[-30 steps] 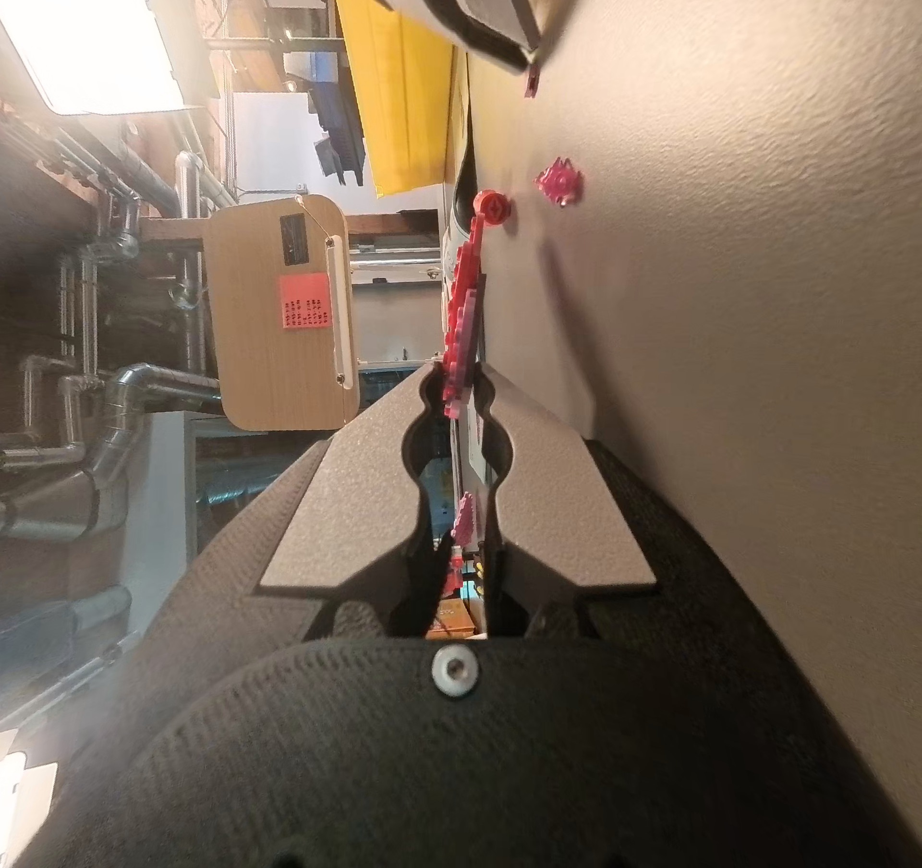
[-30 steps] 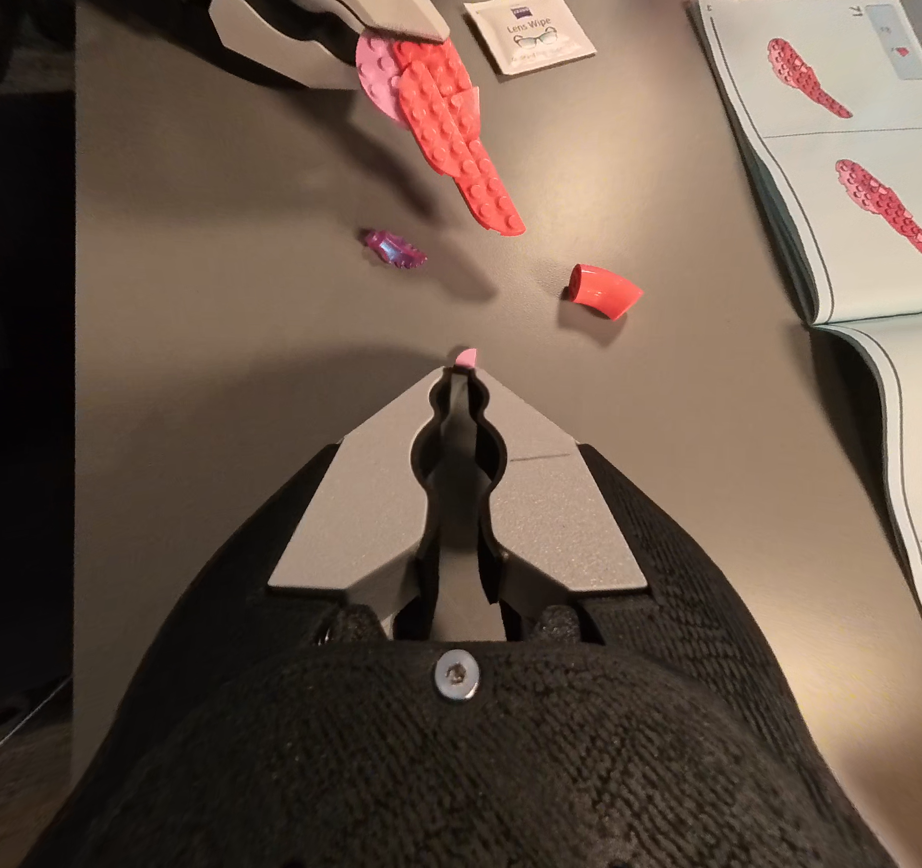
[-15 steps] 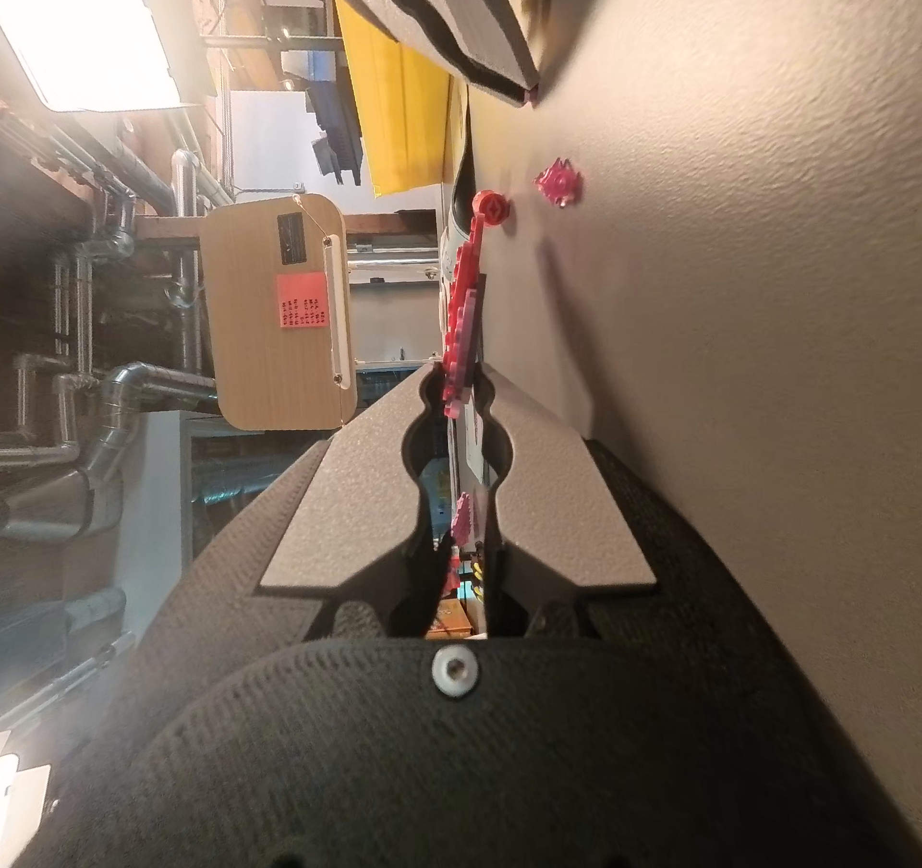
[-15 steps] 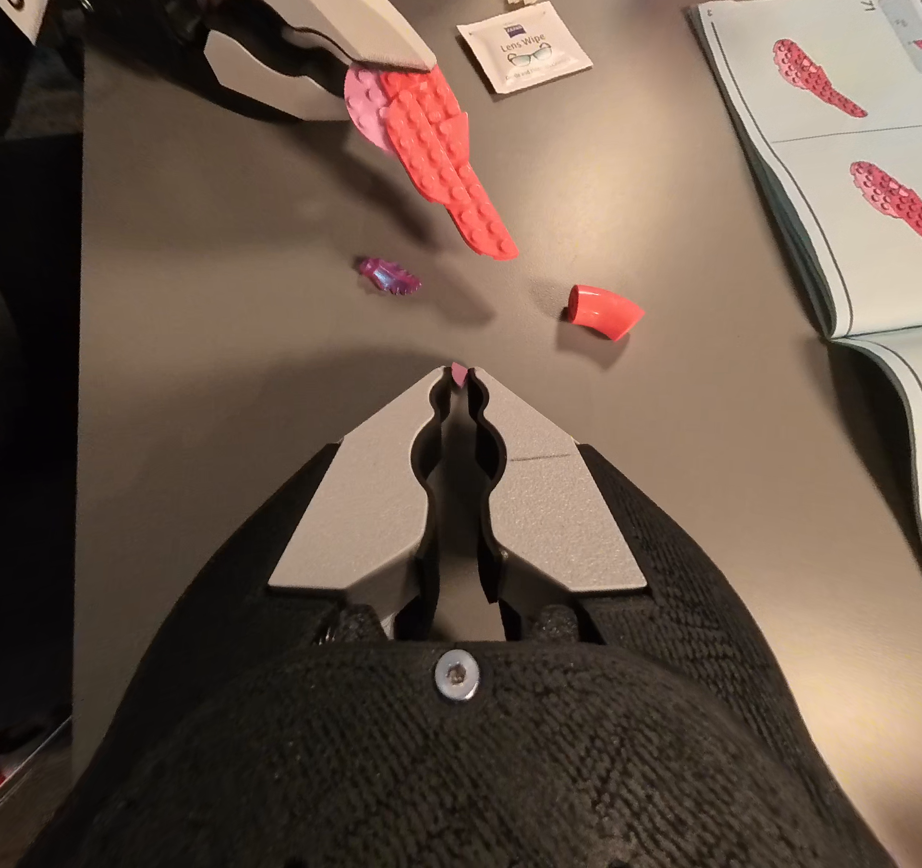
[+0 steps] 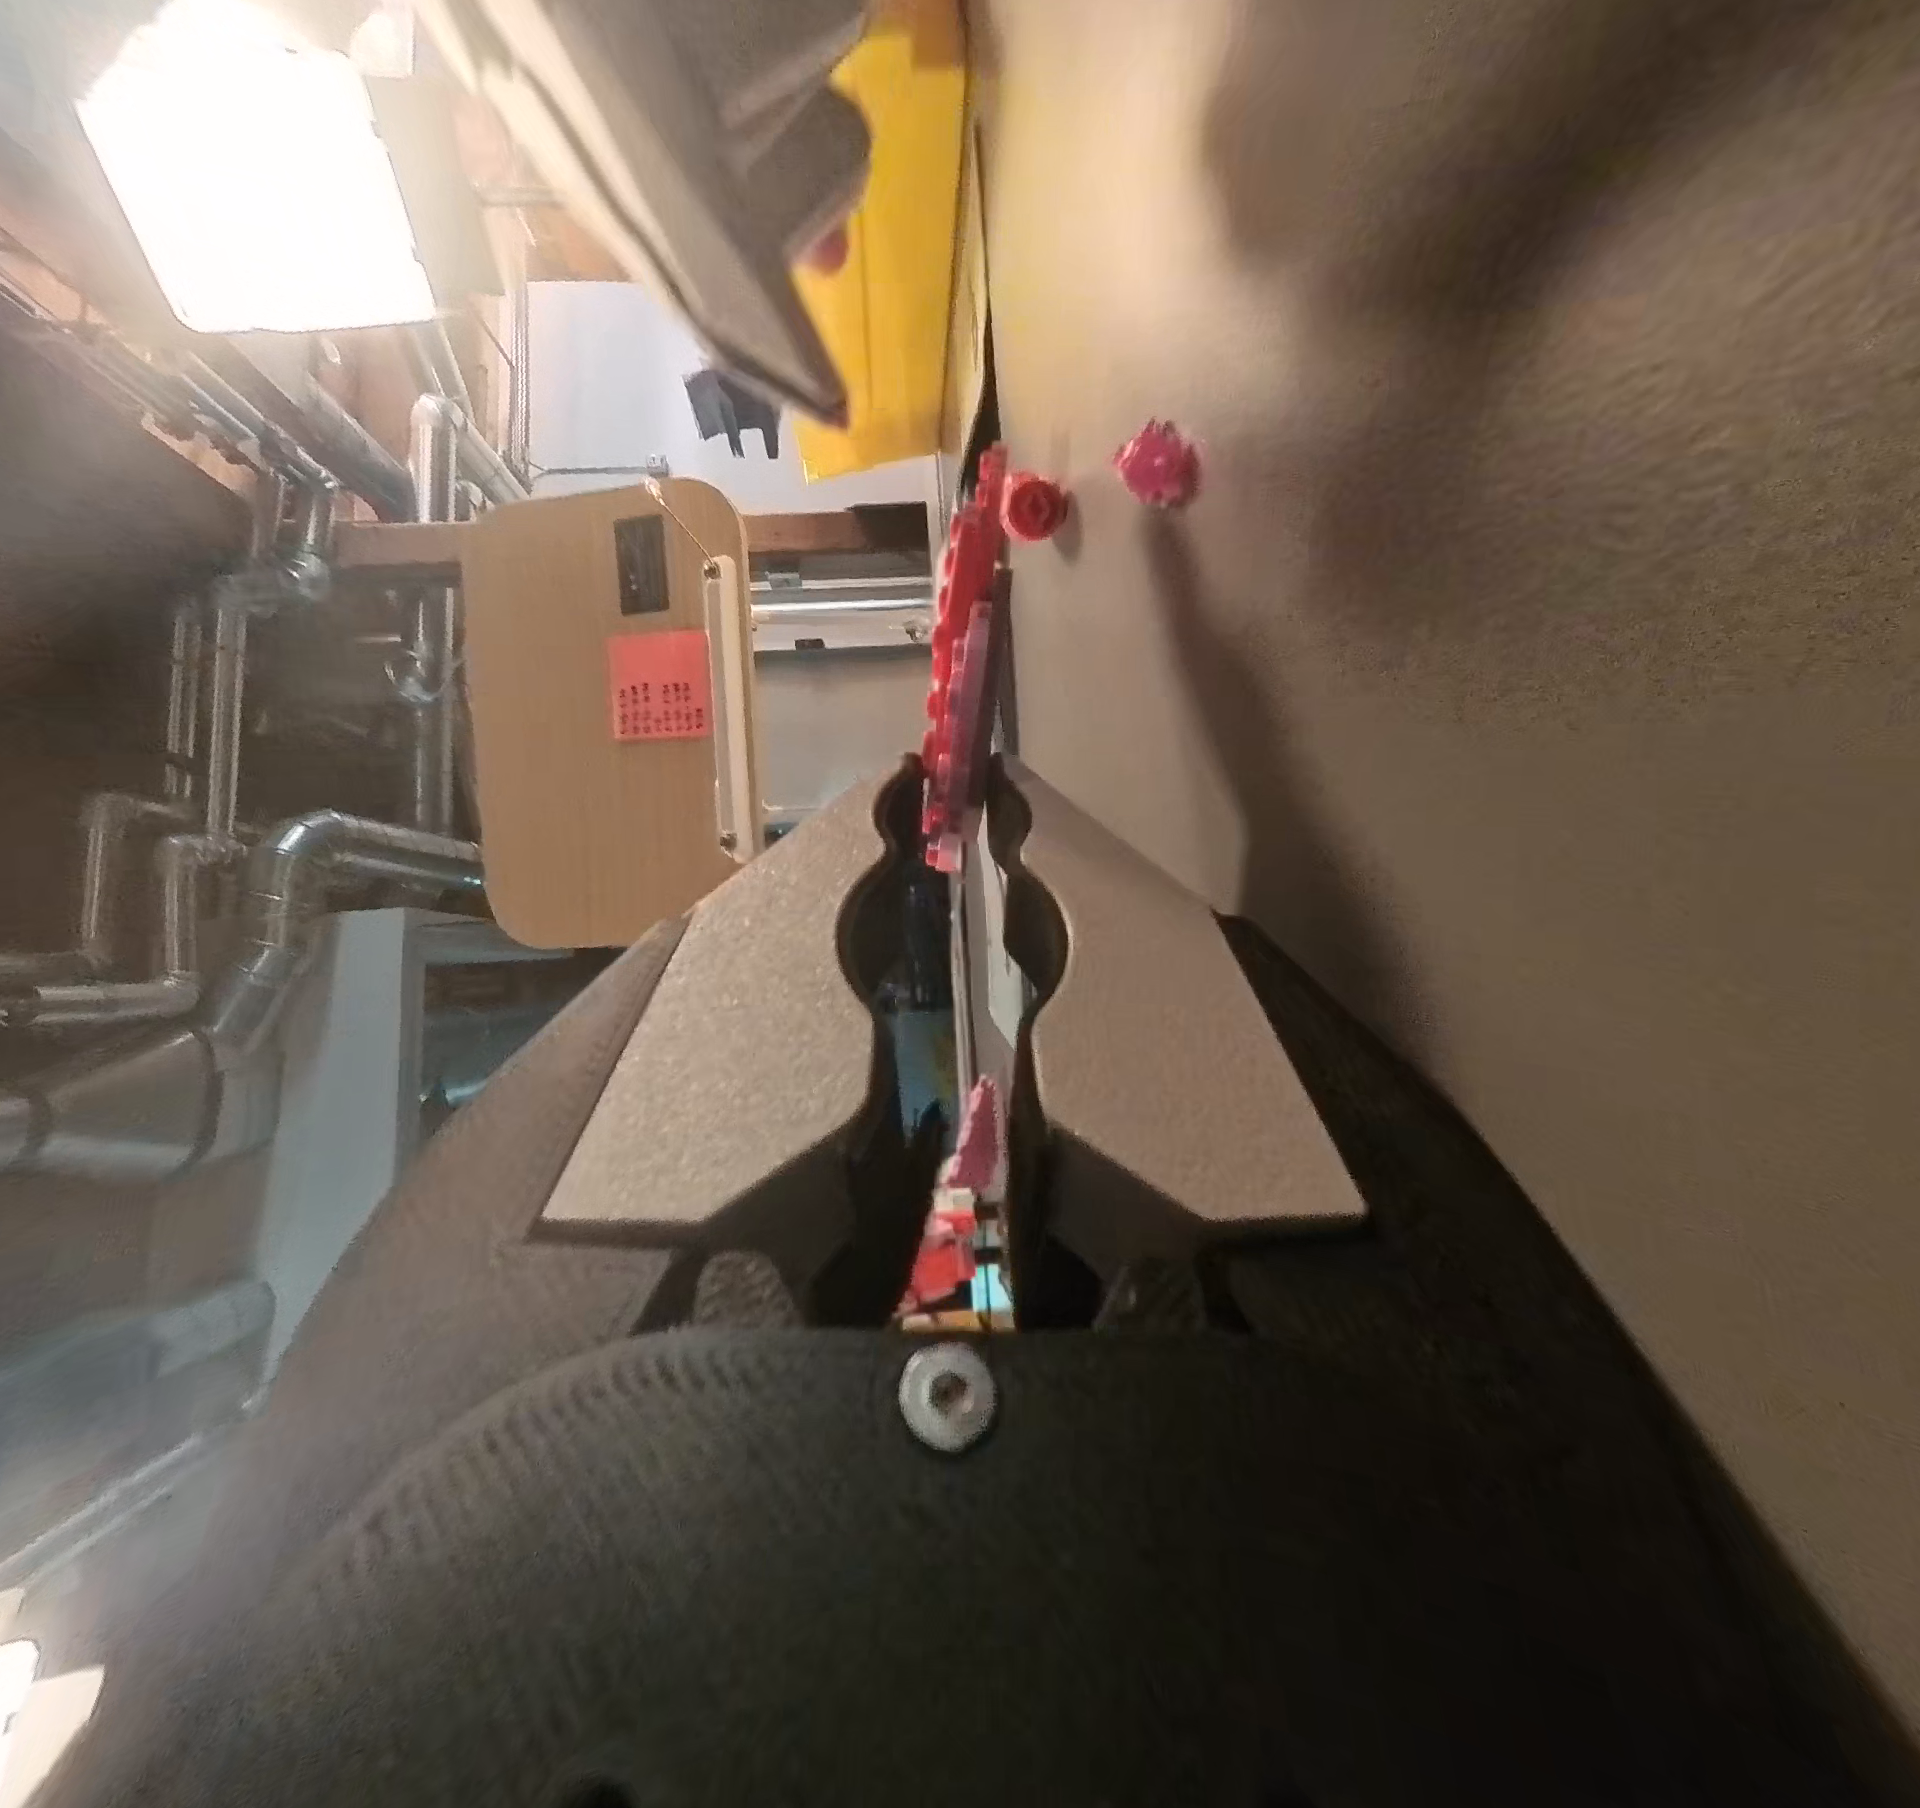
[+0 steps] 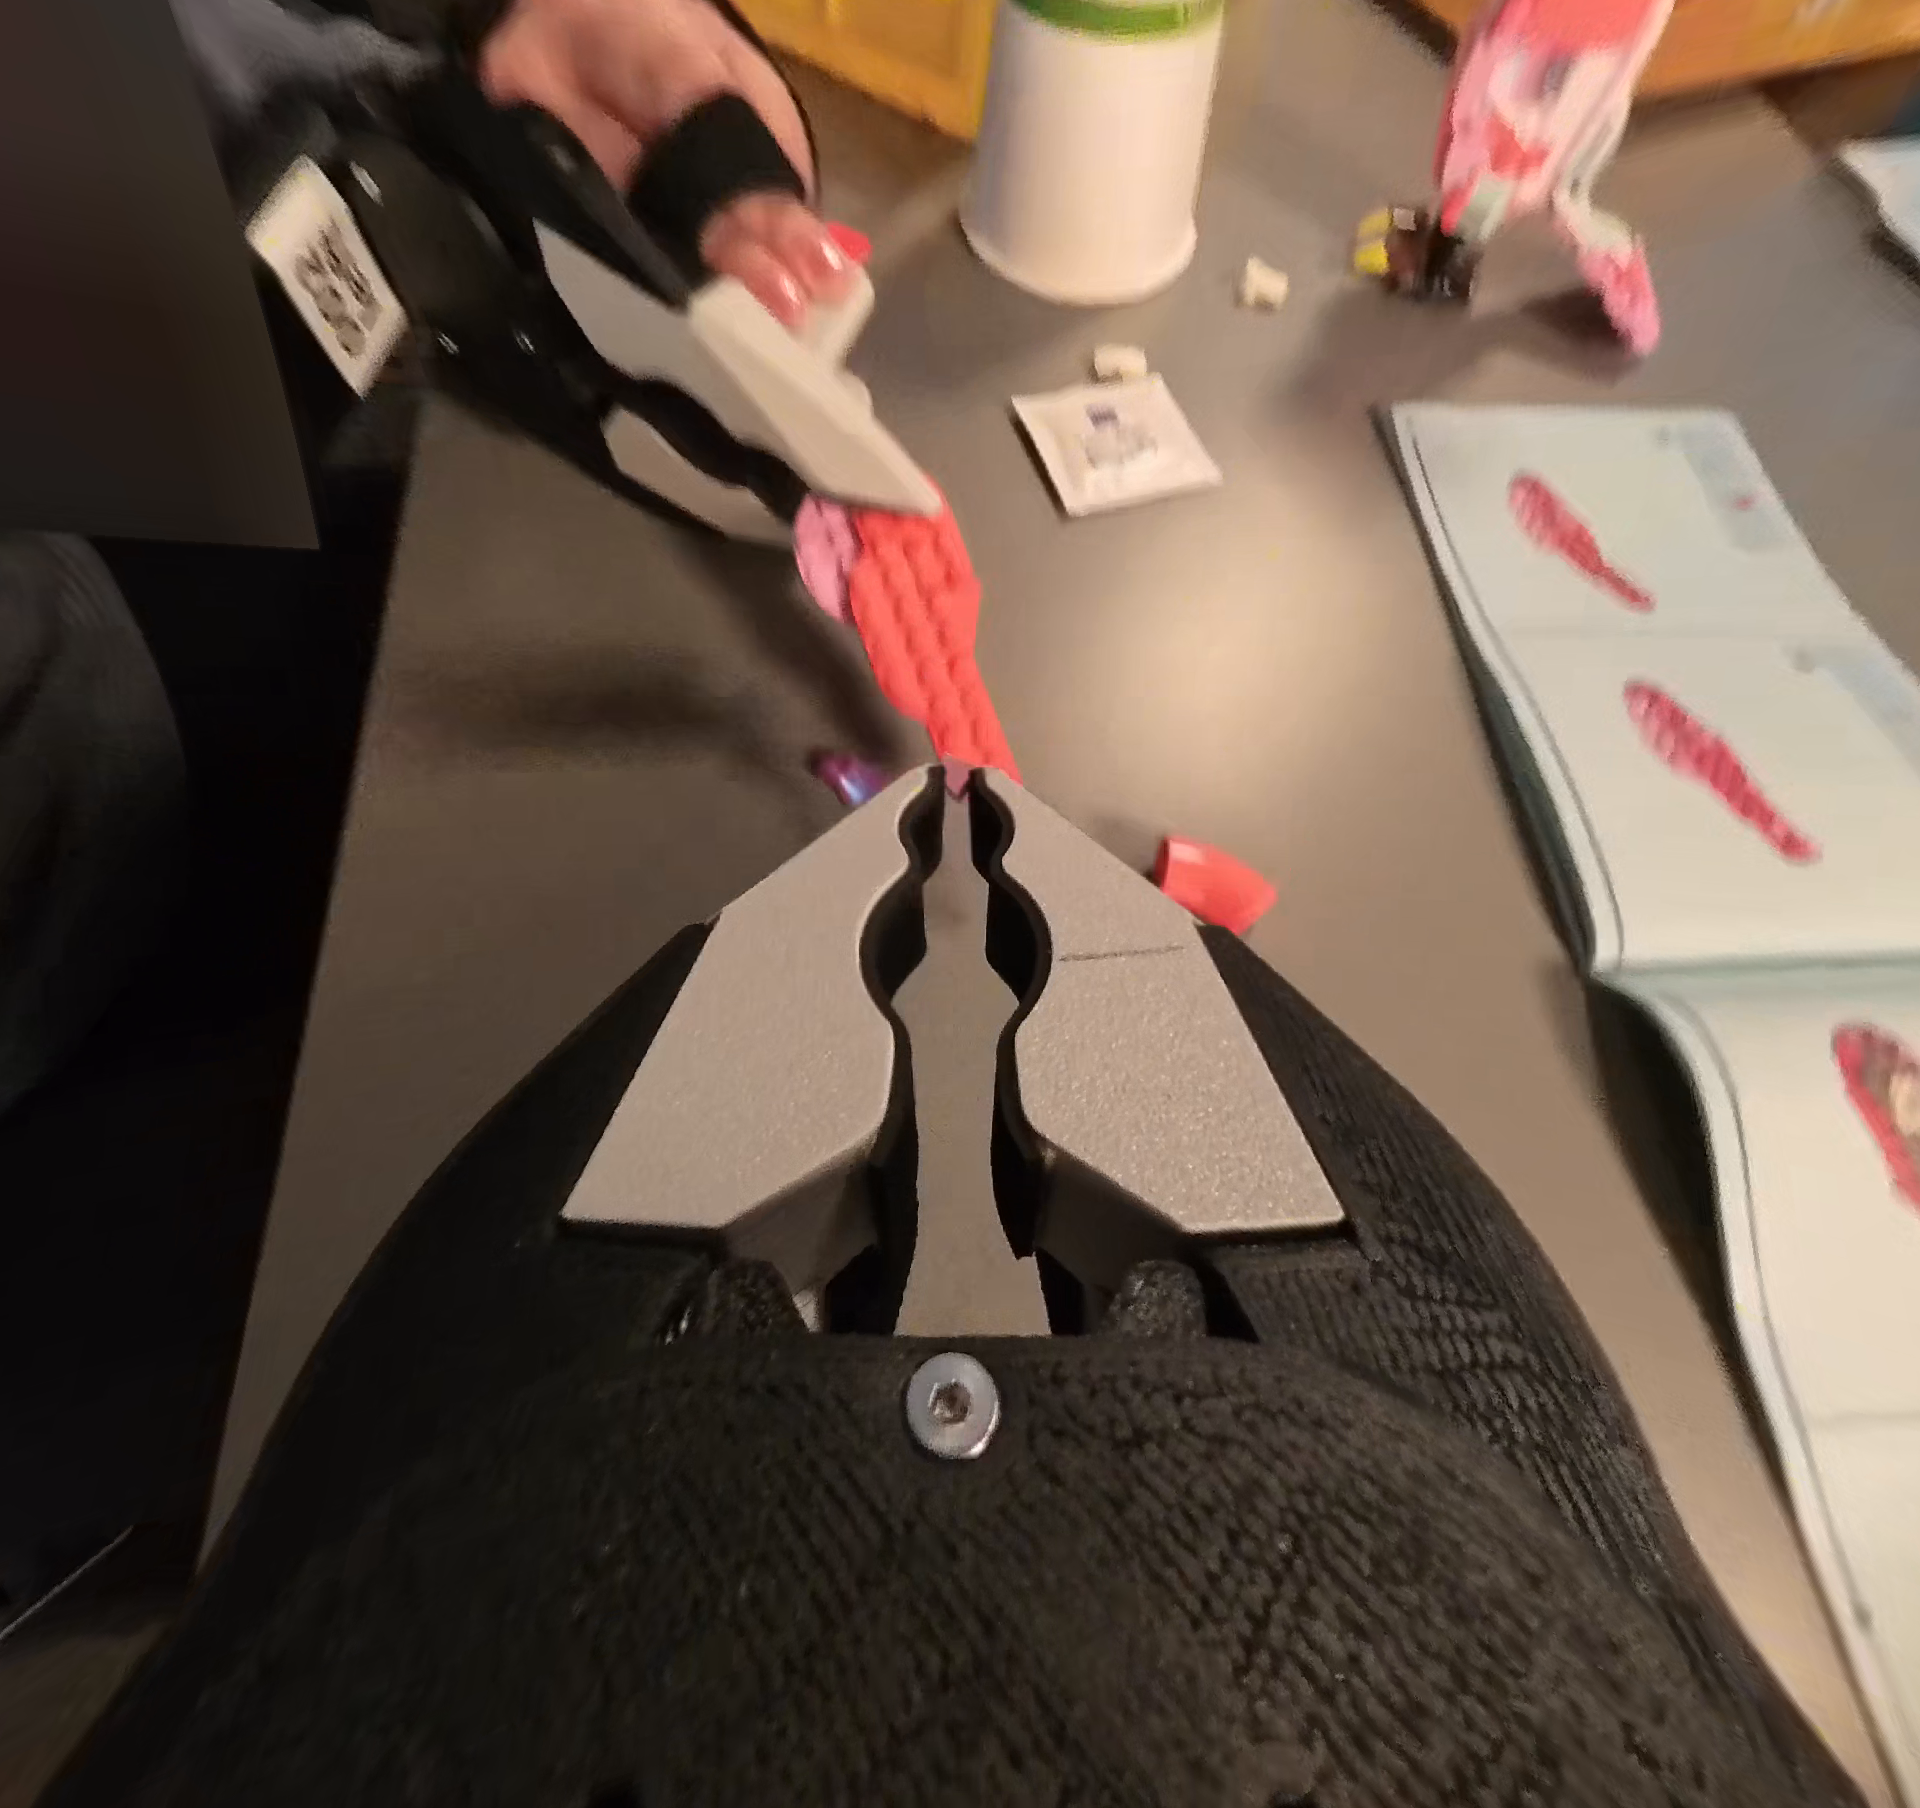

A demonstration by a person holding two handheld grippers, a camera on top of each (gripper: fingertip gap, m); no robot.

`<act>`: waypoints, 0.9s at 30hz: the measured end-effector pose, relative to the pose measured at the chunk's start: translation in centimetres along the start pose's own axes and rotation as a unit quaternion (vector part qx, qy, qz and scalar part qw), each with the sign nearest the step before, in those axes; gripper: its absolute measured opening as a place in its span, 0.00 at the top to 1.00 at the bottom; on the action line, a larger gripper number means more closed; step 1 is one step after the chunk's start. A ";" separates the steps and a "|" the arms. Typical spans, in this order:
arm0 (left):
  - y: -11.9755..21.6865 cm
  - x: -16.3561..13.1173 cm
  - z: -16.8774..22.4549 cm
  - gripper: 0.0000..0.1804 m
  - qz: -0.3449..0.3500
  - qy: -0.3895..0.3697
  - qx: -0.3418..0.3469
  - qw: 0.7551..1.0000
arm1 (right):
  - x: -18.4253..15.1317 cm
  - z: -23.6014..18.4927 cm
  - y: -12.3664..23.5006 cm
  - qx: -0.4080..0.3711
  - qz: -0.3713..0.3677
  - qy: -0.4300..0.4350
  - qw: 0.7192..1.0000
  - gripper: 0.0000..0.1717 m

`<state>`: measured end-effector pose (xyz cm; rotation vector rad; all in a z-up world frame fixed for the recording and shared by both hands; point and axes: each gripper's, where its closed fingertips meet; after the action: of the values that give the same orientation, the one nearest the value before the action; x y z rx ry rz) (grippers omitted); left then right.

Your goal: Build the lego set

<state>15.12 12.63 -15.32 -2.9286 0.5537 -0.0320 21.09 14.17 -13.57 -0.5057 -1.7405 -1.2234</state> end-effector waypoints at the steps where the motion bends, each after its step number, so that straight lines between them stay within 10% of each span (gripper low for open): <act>1: 0.1 0.3 -0.1 0.94 0.007 0.002 0.002 1.000 | 0.9 -0.3 -0.4 0.017 0.000 0.013 1.000 0.99; 27: 2.2 5.1 -2.4 0.94 0.138 0.040 0.051 0.988 | 2.1 -5.3 -3.8 0.299 -0.236 0.132 0.915 0.98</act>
<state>19.00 8.39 -13.30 -2.7356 0.9348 -0.1389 19.59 7.46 -13.27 0.4486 -1.9297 -0.9326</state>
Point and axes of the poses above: each gripper's, where its closed fingertips meet, y back along the fingers, x out of its top, z = x × y across the jaws, and after that the axes turned 15 degrees about x, right-handed
